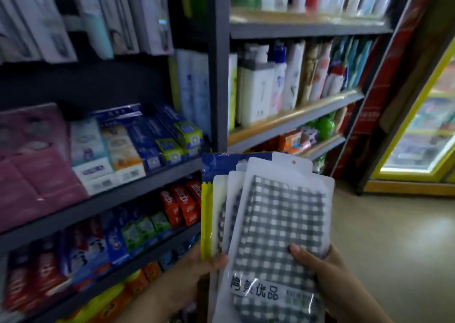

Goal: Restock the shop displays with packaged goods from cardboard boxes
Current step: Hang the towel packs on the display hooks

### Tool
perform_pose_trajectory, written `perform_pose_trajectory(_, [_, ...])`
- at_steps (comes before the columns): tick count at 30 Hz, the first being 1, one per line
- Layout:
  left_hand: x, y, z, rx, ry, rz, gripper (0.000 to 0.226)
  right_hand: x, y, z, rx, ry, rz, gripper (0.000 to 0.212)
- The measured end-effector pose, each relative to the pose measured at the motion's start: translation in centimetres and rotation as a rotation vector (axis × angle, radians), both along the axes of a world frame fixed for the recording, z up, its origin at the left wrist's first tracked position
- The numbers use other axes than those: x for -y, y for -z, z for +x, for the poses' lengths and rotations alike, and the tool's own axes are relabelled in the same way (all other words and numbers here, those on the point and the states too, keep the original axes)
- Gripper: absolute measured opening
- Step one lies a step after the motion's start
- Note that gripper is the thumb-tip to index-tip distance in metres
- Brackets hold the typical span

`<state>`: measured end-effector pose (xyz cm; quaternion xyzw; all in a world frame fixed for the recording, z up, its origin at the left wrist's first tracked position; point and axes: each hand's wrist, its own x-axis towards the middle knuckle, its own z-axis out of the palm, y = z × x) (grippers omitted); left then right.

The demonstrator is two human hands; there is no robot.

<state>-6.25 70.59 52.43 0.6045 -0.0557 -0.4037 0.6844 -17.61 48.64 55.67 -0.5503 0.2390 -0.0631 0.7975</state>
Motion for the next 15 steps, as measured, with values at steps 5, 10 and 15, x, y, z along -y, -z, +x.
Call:
perform_pose_trajectory(5, [-3.3, -7.3, -0.8, 0.098, -0.263, -0.034, 0.028, -3.2, -6.8, 2.1, 0.116, -0.103, 0.004, 0.04])
perform_pose_trajectory(10, [-8.7, -12.8, -1.3, 0.306, -0.454, -0.06, 0.033, -7.8, -11.8, 4.5, 0.211, -0.192, -0.052, 0.047])
perform_pose_trajectory(15, [-14.5, -17.2, -2.0, 0.479, -0.644, -0.042, 0.034, -13.0, -15.8, 6.4, 0.308, -0.319, -0.104, 0.045])
